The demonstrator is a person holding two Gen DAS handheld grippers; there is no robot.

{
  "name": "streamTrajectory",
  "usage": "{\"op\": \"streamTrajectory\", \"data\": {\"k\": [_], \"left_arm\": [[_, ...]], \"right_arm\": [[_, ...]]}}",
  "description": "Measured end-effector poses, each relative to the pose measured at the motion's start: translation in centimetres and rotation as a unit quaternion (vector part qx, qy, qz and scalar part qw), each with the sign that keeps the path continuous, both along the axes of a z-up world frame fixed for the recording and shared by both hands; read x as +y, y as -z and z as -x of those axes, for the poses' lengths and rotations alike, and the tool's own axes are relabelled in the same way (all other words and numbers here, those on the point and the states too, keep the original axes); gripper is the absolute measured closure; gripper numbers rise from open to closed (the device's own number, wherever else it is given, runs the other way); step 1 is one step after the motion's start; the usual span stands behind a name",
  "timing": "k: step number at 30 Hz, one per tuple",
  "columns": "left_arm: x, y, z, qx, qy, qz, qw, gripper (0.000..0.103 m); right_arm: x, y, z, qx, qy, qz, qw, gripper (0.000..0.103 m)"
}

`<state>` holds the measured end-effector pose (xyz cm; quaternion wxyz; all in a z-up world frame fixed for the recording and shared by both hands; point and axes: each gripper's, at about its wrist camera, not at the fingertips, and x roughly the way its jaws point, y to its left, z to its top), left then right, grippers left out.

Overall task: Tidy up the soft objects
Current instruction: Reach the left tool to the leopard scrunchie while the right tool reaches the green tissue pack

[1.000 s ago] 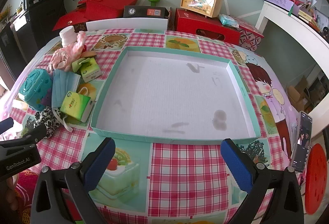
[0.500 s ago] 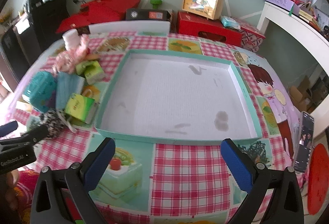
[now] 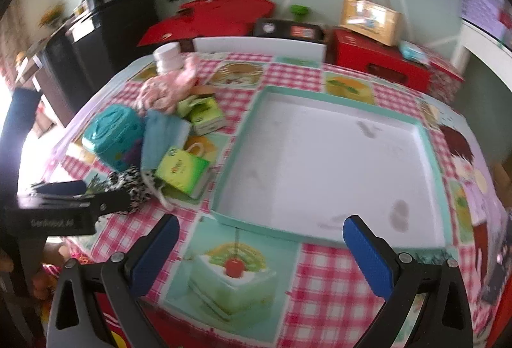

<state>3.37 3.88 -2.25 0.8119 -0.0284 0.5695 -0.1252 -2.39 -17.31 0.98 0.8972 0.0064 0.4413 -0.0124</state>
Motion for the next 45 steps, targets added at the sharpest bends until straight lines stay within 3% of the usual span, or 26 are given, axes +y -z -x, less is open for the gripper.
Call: {"op": "streamTrajectory", "data": {"k": [10,15,19,24,35,45], "left_arm": [[0.8,1.0,-1.6,0.013,-0.062,-0.044,0.9970,0.000],[1.9,1.5,-1.9,0.024,-0.085,-0.035,0.9955,0.000],[2.8,1.8,-2.3,0.030,-0.097,-0.021,0.9946,0.000],[2.6,2.0,-2.4,0.039,-0.089,-0.020,0.9951,0.000],[1.2,3.3,-4.2,0.063,-0.083,-0.006,0.9945,0.000],[-0.7,4.7,-5.7,0.071,-0.071,0.006,0.9949,0.015]], "right_arm": [[3.7,1.7,-4.2,0.028,-0.110,0.031,0.993,0.000],[4.5,2.6,-6.8,0.045,-0.142,0.033,0.988,0.005],[5.2,3.4,-8.3,0.061,-0.170,0.030,0.983,0.016],[6.3,4.0,-9.1,0.064,-0.203,0.032,0.977,0.018],[7.7,6.0,-11.1,0.088,-0.228,0.048,0.969,0.030],[7.7,7.5,-11.7,0.097,-0.225,0.046,0.969,0.039]]}}
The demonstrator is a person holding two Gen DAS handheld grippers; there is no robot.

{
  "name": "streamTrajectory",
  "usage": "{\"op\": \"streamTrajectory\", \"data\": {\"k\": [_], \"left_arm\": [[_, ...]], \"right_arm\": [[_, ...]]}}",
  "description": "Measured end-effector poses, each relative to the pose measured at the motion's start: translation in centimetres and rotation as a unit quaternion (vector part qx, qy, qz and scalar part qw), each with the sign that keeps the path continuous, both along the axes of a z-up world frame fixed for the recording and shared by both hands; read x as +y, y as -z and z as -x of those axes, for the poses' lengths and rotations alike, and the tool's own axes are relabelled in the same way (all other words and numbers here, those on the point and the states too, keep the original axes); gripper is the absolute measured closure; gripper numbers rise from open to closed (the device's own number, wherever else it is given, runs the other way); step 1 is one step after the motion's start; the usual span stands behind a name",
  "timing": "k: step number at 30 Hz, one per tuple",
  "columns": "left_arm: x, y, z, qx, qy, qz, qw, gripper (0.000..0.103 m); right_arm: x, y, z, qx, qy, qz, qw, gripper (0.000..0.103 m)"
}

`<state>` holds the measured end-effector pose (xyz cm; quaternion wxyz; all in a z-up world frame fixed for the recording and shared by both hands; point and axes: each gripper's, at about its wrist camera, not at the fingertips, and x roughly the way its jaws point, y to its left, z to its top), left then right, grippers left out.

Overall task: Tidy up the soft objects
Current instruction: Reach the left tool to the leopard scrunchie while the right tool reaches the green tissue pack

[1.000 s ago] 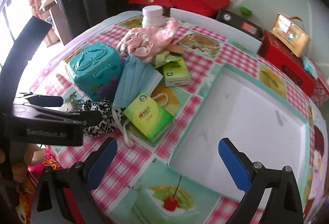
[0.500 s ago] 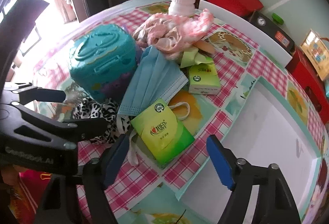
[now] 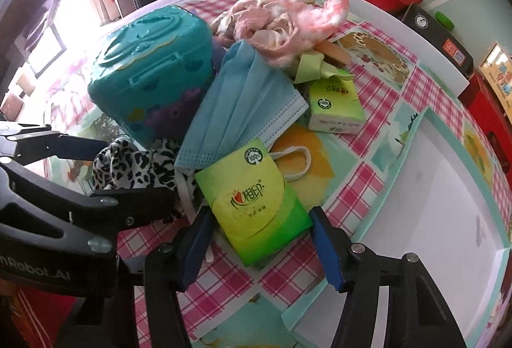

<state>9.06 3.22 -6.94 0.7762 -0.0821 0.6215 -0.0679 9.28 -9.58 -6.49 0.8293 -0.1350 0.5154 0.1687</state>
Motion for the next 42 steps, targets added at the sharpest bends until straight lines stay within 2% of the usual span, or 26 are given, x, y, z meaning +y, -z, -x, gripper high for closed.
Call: {"op": "streamTrajectory", "data": {"k": [7,10,21,26,34,42], "left_arm": [[-1.3,0.1,0.2,-0.004,0.014,-0.004,0.9999,0.027],[-2.1,0.3,0.2,-0.007,0.019,0.002,0.9998,0.036],[-2.4,0.5,-0.4,-0.009,0.011,0.016,0.9998,0.040],[-1.8,0.2,0.1,-0.010,0.012,0.016,0.9998,0.043],[-1.6,0.1,0.3,-0.008,0.010,0.027,0.9996,0.055],[-1.5,-0.2,0.7,-0.013,0.011,0.030,0.9994,0.069]], "right_arm": [[0.1,0.0,0.4,-0.004,0.014,-0.006,1.000,0.039],[-0.1,-0.1,0.7,-0.004,0.025,-0.017,1.000,0.040],[-1.8,-0.4,0.7,-0.005,0.076,-0.061,0.995,0.041],[-2.1,-0.3,0.7,-0.009,0.079,-0.065,0.995,0.042],[-1.3,0.0,1.4,-0.015,0.064,-0.035,0.997,0.042],[-1.4,-0.1,1.5,-0.014,0.061,-0.044,0.997,0.042]]}}
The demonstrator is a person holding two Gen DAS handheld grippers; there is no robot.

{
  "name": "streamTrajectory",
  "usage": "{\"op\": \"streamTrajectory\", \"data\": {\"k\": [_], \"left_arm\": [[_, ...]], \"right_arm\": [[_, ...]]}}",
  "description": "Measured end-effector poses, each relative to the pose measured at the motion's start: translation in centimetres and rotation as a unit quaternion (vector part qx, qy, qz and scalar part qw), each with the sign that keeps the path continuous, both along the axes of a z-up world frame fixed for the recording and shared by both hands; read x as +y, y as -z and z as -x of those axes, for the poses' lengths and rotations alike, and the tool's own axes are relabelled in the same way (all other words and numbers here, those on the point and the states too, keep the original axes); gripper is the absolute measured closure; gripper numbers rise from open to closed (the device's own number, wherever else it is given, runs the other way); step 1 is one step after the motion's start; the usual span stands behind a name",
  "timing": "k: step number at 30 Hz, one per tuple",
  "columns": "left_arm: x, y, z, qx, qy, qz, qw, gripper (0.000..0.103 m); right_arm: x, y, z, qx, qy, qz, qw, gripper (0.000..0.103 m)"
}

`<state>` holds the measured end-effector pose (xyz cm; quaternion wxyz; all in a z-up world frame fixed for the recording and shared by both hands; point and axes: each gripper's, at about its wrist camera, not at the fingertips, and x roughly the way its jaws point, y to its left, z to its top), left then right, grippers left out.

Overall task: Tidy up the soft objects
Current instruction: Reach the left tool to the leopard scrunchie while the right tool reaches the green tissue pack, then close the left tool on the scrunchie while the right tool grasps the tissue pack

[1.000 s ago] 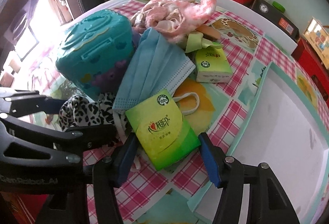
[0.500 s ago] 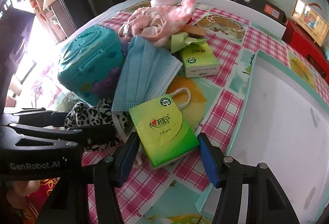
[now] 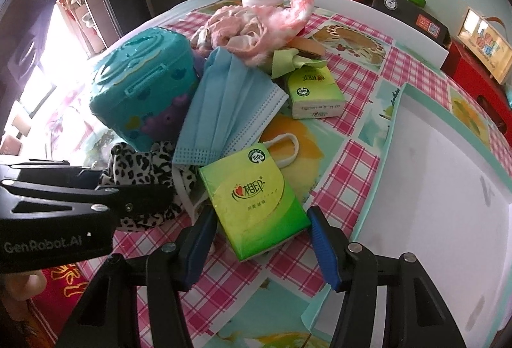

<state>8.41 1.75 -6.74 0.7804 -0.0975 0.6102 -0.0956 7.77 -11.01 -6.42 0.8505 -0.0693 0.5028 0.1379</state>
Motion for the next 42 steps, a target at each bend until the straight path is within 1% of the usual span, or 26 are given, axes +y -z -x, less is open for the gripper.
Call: {"op": "streamTrajectory", "data": {"k": [5,11,21,30,36,42], "left_arm": [[0.2,-0.2,0.3,-0.003,-0.004,0.006,1.0000,0.073],[0.9,-0.5,0.9,-0.005,-0.014,0.016,0.9998,0.074],[1.4,-1.4,1.7,-0.017,-0.010,0.025,0.9995,0.076],[1.5,-2.8,2.8,-0.036,-0.001,0.021,0.9991,0.076],[2.0,-4.0,3.4,-0.043,-0.002,0.028,0.9987,0.076],[2.2,-5.6,4.1,-0.058,0.001,0.034,0.9978,0.076]], "right_arm": [[-0.2,-0.1,-0.1,0.001,0.001,-0.005,1.000,0.042],[-0.2,0.0,-0.1,0.002,0.001,-0.010,1.000,0.042],[-0.5,-0.5,-0.1,0.002,0.010,-0.027,1.000,0.043],[-1.7,-1.8,0.5,-0.020,0.025,-0.047,0.998,0.044],[-1.8,-2.1,0.6,-0.021,0.023,-0.051,0.998,0.045],[-2.2,-3.6,1.2,-0.053,0.020,-0.070,0.996,0.047]]}}
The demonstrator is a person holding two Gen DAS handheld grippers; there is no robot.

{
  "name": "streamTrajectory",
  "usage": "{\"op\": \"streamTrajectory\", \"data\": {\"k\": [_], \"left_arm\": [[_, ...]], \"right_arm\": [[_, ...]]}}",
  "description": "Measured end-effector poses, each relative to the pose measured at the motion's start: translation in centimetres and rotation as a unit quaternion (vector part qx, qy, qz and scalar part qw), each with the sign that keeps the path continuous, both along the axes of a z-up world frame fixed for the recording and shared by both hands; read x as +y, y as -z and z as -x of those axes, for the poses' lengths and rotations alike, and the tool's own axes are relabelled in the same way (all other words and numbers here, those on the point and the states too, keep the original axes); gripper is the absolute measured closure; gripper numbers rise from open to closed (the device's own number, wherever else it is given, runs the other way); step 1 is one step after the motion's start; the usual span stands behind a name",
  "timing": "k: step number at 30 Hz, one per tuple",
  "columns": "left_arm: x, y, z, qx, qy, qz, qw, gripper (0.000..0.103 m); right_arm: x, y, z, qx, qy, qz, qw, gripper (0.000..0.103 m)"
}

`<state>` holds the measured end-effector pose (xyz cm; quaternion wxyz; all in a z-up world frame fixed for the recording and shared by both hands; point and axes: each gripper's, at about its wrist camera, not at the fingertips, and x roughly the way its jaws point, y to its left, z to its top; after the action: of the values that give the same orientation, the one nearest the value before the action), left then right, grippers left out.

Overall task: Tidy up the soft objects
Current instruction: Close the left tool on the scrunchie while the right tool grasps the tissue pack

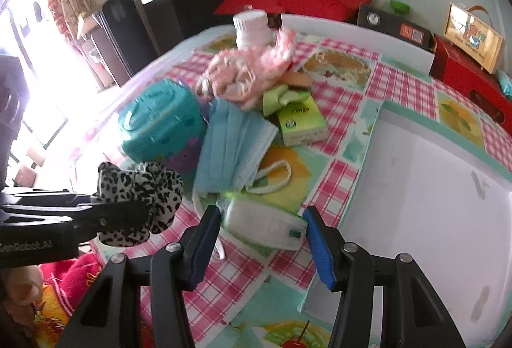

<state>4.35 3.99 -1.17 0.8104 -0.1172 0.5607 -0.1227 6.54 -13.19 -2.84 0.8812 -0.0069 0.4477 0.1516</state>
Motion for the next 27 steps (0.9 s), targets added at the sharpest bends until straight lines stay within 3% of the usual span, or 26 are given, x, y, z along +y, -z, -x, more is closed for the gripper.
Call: {"op": "streamTrajectory", "data": {"k": [18,27], "left_arm": [[-1.1,-4.0,0.9,-0.039,0.019,0.013,0.9990,0.076],[-4.3,-10.3,0.8,-0.130,0.071,0.025,0.9887,0.076]], "right_arm": [[-1.1,-2.4,1.2,-0.037,0.015,-0.010,0.999,0.047],[-5.0,-7.1,2.5,-0.116,0.087,-0.018,0.989,0.047]]}}
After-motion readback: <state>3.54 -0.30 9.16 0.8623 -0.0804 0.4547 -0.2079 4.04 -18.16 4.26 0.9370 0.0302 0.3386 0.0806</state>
